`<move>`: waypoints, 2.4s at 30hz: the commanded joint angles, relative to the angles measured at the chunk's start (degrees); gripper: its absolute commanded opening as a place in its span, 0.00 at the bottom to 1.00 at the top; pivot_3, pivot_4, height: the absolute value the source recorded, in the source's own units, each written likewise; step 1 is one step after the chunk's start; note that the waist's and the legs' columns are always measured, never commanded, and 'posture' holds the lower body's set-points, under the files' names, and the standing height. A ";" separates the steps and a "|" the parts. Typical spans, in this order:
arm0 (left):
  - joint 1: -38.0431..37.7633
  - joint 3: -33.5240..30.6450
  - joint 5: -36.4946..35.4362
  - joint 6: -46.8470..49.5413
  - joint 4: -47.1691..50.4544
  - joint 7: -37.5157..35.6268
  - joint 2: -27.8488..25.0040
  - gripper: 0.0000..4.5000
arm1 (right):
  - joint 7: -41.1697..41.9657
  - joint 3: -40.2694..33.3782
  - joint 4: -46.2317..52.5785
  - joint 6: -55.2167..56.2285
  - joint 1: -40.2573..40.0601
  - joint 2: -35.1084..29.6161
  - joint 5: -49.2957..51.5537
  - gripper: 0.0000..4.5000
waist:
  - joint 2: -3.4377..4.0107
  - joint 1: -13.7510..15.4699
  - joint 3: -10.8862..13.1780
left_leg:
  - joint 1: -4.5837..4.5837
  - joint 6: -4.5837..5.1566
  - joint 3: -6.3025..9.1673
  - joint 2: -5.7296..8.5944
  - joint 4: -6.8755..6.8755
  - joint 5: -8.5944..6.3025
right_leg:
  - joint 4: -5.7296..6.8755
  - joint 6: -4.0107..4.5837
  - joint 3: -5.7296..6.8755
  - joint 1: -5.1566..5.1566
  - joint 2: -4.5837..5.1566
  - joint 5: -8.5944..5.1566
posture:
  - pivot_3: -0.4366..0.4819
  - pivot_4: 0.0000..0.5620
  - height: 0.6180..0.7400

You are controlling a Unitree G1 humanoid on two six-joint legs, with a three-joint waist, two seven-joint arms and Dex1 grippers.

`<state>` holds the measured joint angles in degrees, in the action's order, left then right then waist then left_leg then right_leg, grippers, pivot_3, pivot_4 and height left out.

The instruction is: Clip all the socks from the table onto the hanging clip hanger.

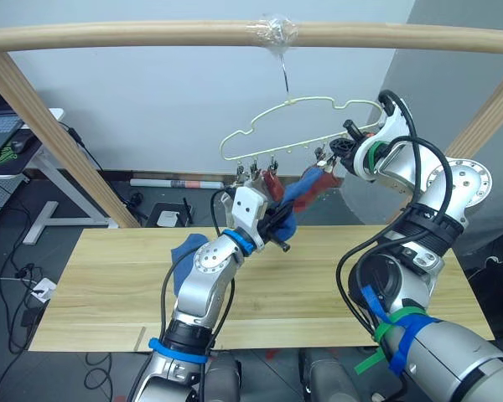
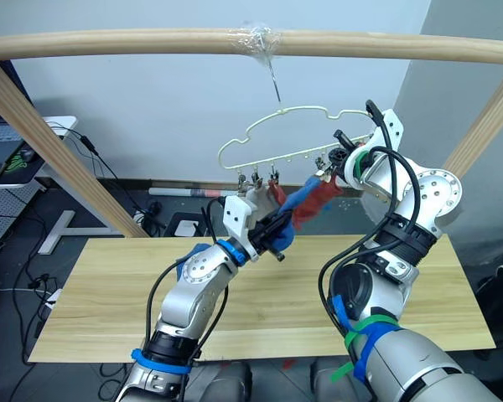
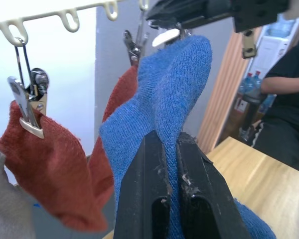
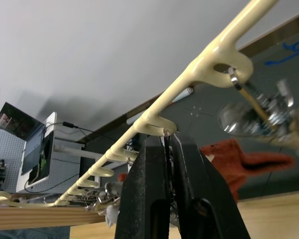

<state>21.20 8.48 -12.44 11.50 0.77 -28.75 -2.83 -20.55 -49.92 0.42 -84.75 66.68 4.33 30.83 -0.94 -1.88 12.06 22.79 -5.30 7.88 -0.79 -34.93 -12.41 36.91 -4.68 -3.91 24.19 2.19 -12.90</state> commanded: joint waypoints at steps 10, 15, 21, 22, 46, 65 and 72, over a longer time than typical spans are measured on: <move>3.21 0.76 0.93 -3.61 -1.81 0.87 2.00 0.01 | -1.96 -3.55 4.40 -3.55 2.00 1.83 -1.24 0.00 | 0.00 -0.06 0.00 | 0.00 0.00 0.00 0.00 0.00 0.00 | 0.00 -0.01 0.00 0.00 0.00 0.00 | 0.46 0.29 1.00; 2.90 1.42 0.77 -3.17 -0.73 0.07 1.99 0.00 | -0.70 -5.86 4.78 -4.13 3.49 2.29 0.56 0.19 | 0.00 -0.09 0.00 | 0.01 0.00 0.00 0.00 0.00 0.00 | -0.01 -0.01 0.00 0.01 0.00 0.00 | 0.46 0.29 1.00; 3.95 2.34 -0.34 -2.38 -1.48 -1.15 3.16 0.00 | 0.67 -7.67 7.29 -7.68 4.56 2.24 2.00 0.69 | 0.01 -0.74 0.01 | 0.04 0.00 -0.01 0.00 0.03 0.00 | 0.01 0.00 -0.01 0.08 -0.01 0.00 | 0.45 0.28 1.00; 4.16 2.27 -0.65 -2.00 -1.72 -1.33 3.49 0.00 | 0.82 -7.34 7.78 -7.75 4.18 2.05 2.76 0.77 | 0.01 -0.88 0.01 | 0.04 0.00 -0.01 0.00 0.03 0.00 | 0.01 0.00 -0.01 0.09 -0.01 0.00 | 0.45 0.28 1.00; 10.82 -6.27 -12.69 11.73 -14.94 -6.31 3.96 0.65 | 12.92 27.18 30.41 4.57 -29.92 -25.55 22.77 1.00 | 0.30 -4.25 -0.19 | 0.02 0.06 -0.12 0.01 -0.07 0.01 | 0.00 -0.37 -0.13 0.06 -0.04 -0.14 | 0.37 0.23 1.00; 3.34 -9.69 -15.10 19.32 13.10 -9.14 -18.05 0.93 | 18.53 51.82 22.74 45.72 -37.73 -21.26 -12.42 0.63 | 0.27 -2.80 -0.21 | -0.02 0.03 -0.11 -0.01 -0.06 0.02 | 0.00 -0.40 -0.14 0.06 -0.03 -0.11 | 0.49 0.23 1.00; 1.60 -9.44 -15.48 20.60 16.28 -9.45 -19.57 0.93 | 18.35 51.67 16.44 49.25 -36.13 -16.33 -16.56 0.44 | 0.27 -1.98 -0.21 | -0.05 0.03 -0.11 -0.01 -0.05 0.02 | 0.03 -0.25 -0.14 0.06 -0.02 -0.03 | 0.51 0.24 1.00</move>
<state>22.55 -0.35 -27.14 32.46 14.25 -38.09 -21.75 -1.63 2.32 16.73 -37.35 29.07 -12.58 15.39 -0.67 -3.86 11.85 22.74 -5.27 7.78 -0.80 -34.98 -12.38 36.96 -4.90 -4.04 24.25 2.17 -12.91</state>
